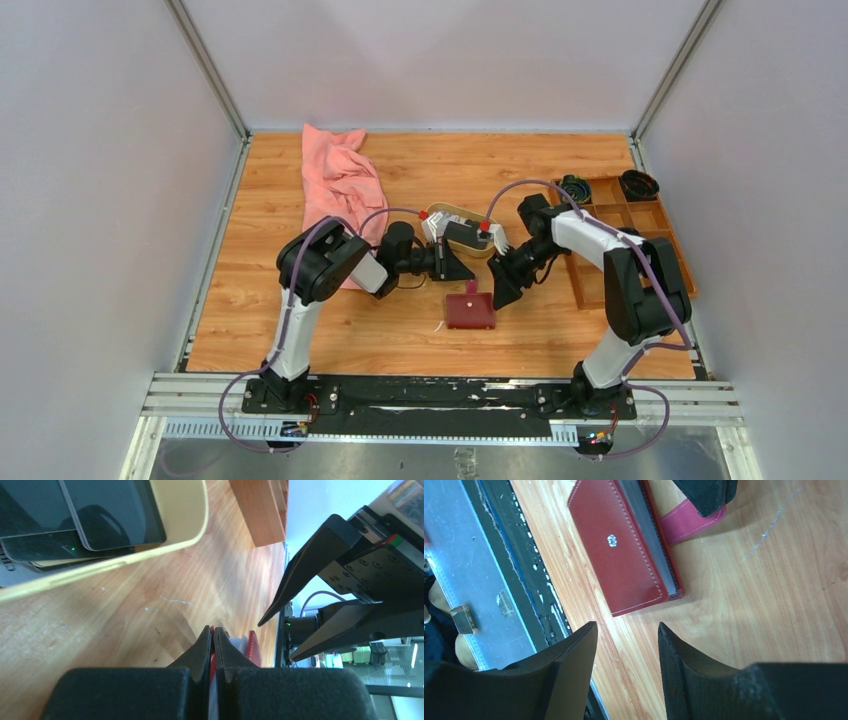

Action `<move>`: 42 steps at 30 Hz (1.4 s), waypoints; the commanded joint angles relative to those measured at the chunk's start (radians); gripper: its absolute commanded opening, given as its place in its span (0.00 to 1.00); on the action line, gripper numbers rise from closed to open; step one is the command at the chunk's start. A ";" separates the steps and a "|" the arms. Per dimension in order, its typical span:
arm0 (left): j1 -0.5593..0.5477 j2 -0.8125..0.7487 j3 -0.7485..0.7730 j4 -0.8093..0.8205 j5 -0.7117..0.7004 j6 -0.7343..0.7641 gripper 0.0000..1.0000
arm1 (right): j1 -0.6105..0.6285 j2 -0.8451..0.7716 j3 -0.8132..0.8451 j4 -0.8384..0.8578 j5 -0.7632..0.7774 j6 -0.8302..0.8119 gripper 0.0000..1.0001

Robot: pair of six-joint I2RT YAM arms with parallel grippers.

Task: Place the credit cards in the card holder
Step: Close the card holder at the center of the board.

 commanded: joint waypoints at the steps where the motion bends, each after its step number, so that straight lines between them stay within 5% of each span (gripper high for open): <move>1: 0.008 -0.077 -0.049 0.113 -0.004 -0.026 0.00 | -0.010 -0.038 -0.010 -0.057 -0.086 -0.059 0.52; 5: 0.008 -0.132 -0.106 0.175 -0.016 -0.031 0.00 | -0.006 -0.055 -0.005 -0.089 -0.162 -0.088 0.47; 14: 0.003 -0.173 -0.222 0.307 -0.030 -0.011 0.00 | 0.062 0.070 0.046 -0.098 -0.189 -0.015 0.10; 24: -0.030 -0.205 -0.297 0.361 -0.062 0.080 0.00 | 0.082 0.182 0.067 -0.051 -0.163 0.069 0.03; 32: -0.030 -0.228 -0.340 0.320 -0.101 0.149 0.00 | 0.081 0.198 0.129 -0.071 -0.265 0.059 0.05; 42: -0.032 -0.252 -0.363 0.293 -0.115 0.208 0.00 | 0.082 0.289 0.129 0.051 -0.158 0.196 0.07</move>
